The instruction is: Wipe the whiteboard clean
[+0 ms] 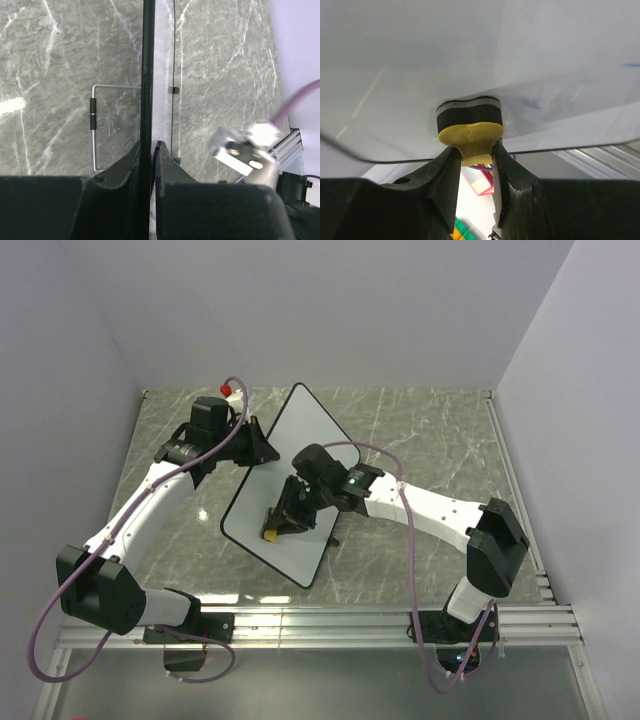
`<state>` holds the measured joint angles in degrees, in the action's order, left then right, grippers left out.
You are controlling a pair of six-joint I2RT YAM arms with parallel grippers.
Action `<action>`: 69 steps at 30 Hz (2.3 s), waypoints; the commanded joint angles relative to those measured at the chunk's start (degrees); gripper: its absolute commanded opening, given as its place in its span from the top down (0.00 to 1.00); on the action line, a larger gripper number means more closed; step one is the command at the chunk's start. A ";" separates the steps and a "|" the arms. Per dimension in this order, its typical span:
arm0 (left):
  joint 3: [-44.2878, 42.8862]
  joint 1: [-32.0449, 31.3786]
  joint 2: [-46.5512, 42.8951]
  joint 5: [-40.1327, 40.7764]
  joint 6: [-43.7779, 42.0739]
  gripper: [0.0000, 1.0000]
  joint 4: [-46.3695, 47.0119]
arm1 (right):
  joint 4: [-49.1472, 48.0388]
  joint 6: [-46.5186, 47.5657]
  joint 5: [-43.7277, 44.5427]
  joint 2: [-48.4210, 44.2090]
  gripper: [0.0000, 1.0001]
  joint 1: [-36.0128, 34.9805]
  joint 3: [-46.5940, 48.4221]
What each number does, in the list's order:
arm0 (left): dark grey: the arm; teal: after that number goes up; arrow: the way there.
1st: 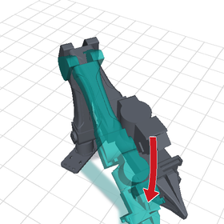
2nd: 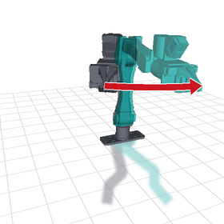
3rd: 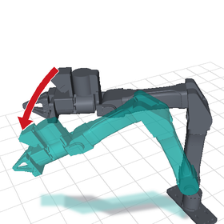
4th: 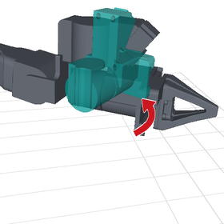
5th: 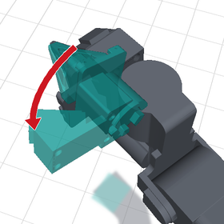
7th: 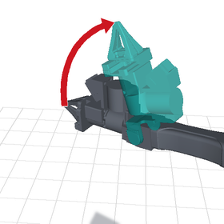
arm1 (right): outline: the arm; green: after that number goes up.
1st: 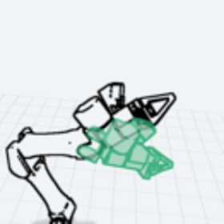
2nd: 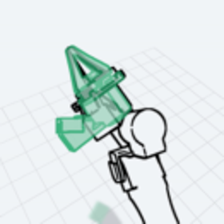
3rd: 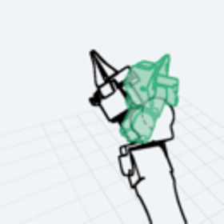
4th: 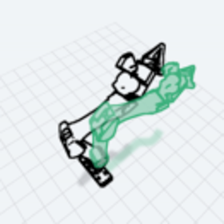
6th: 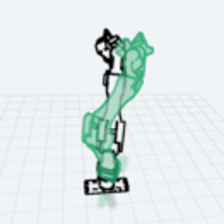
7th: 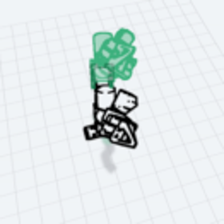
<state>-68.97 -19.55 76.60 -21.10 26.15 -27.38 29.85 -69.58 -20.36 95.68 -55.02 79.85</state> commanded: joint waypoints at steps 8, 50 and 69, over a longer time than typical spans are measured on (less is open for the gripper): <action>-0.90 -3.30 -0.66 0.45 -3.83 1.00 -5.84 | -10.14 -0.12 5.42 2.75 1.00 7.29 -20.26; 0.06 -3.21 -2.86 1.77 -4.70 1.00 -9.10 | -7.79 5.77 1.20 9.25 1.00 23.11 -7.88; 0.68 -3.56 -0.40 0.36 -7.52 1.00 -11.91 | 0.66 1.92 -8.29 32.28 1.00 23.74 41.25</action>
<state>-69.14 -20.16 73.49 -14.90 27.07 -31.03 44.86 -61.43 -24.03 124.20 -28.23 115.52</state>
